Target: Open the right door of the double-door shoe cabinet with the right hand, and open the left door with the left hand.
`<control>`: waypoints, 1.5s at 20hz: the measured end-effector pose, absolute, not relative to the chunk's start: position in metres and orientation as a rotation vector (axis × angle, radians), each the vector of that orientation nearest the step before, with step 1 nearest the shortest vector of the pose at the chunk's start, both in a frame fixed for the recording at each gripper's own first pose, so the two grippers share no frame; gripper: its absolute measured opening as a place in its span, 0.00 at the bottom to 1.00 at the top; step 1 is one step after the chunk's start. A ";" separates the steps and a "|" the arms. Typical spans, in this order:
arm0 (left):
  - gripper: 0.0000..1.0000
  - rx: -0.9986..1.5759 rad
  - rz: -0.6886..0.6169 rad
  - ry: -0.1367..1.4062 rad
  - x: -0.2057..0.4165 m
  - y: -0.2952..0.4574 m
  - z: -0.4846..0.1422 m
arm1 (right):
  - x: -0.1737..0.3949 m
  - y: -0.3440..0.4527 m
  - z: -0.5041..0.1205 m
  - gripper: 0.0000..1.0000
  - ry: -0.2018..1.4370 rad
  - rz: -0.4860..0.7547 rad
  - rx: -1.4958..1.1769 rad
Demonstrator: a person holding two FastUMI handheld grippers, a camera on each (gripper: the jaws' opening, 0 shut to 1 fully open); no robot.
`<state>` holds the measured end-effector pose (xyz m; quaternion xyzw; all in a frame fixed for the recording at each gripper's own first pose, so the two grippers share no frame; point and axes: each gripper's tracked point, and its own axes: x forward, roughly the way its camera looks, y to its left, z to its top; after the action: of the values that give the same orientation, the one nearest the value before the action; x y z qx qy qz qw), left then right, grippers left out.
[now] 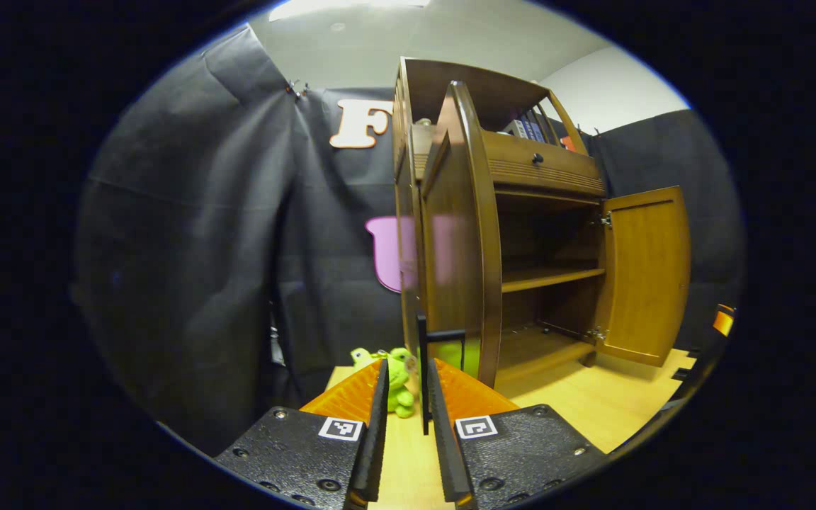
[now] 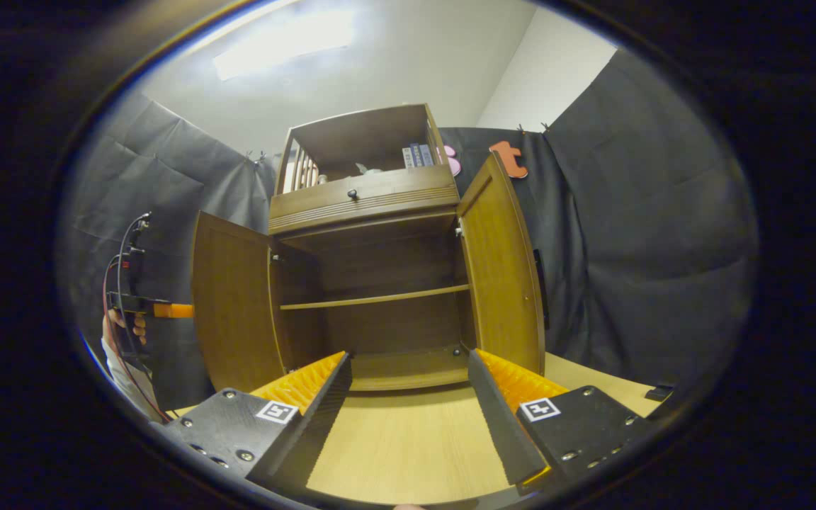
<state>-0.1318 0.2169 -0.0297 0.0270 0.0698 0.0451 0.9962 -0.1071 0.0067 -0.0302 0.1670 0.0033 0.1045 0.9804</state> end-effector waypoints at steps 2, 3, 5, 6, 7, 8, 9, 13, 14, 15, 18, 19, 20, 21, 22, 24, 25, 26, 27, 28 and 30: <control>0.60 0.048 0.158 0.107 -0.138 0.220 -0.014 | -0.108 0.000 -0.030 0.98 -0.010 0.197 0.326; 0.69 0.043 0.199 0.098 -0.142 0.223 -0.008 | -0.108 -0.006 -0.030 0.98 -0.017 0.186 0.324; 0.87 0.043 0.265 0.095 -0.154 0.224 -0.001 | -0.114 -0.014 -0.031 0.98 -0.023 0.179 0.338; 0.89 0.045 0.292 0.091 -0.157 0.222 0.005 | -0.116 -0.019 -0.032 0.98 -0.024 0.168 0.346; 0.95 0.041 0.301 0.081 -0.158 0.217 0.011 | -0.116 -0.024 -0.035 0.98 -0.023 0.152 0.354; 0.91 0.030 0.297 0.079 -0.157 0.208 0.014 | -0.120 -0.031 -0.039 0.97 -0.019 0.137 0.360; 0.94 0.023 0.288 0.071 -0.158 0.198 0.017 | -0.123 -0.037 -0.042 0.97 -0.018 0.125 0.363; 0.93 0.042 0.274 0.022 -0.159 0.165 0.039 | -0.132 -0.060 -0.051 0.98 -0.008 0.093 0.324; 0.93 0.036 0.262 0.007 -0.157 0.154 0.045 | -0.133 -0.067 -0.053 0.96 -0.001 0.081 0.312; 0.93 0.026 0.247 -0.006 -0.150 0.143 0.046 | -0.129 -0.074 -0.052 0.98 0.006 0.067 0.302; 0.93 0.009 0.200 -0.047 -0.144 0.110 0.058 | -0.110 -0.084 -0.036 0.98 0.028 0.056 0.303; 0.93 0.001 0.194 -0.065 -0.139 0.102 0.063 | -0.102 -0.083 -0.027 0.98 0.027 0.064 0.296; 0.93 -0.005 0.188 -0.082 -0.134 0.095 0.067 | -0.097 -0.078 -0.017 0.98 0.027 0.070 0.288; 0.93 -0.012 0.172 -0.095 -0.127 0.086 0.069 | -0.089 -0.076 -0.008 0.98 0.026 0.077 0.276; 0.93 -0.020 0.152 -0.098 -0.119 0.077 0.070 | -0.083 -0.075 -0.003 0.98 0.028 0.087 0.262; 0.92 -0.033 0.120 -0.088 -0.100 0.060 0.062 | -0.065 -0.066 0.006 0.98 0.046 0.111 0.241; 0.93 -0.044 0.118 -0.082 -0.091 0.056 0.058 | -0.057 -0.060 0.011 0.98 0.055 0.127 0.231; 0.93 -0.050 0.123 -0.082 -0.083 0.054 0.054 | -0.048 -0.054 0.018 0.98 0.058 0.142 0.216; 0.92 -0.055 0.136 -0.076 -0.076 0.053 0.048 | -0.038 -0.049 0.023 0.98 0.062 0.148 0.194; 0.92 -0.056 0.143 -0.070 -0.069 0.051 0.043 | -0.029 -0.044 0.027 0.98 0.066 0.152 0.166; 0.93 -0.068 0.122 -0.048 -0.052 0.036 0.031 | -0.018 -0.040 0.034 0.98 0.064 0.164 0.122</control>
<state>-0.0521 0.0361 0.0307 -0.0341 -0.0239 0.0609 0.9973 -0.0177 -0.0398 0.0337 0.0607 0.0321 0.0817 0.9943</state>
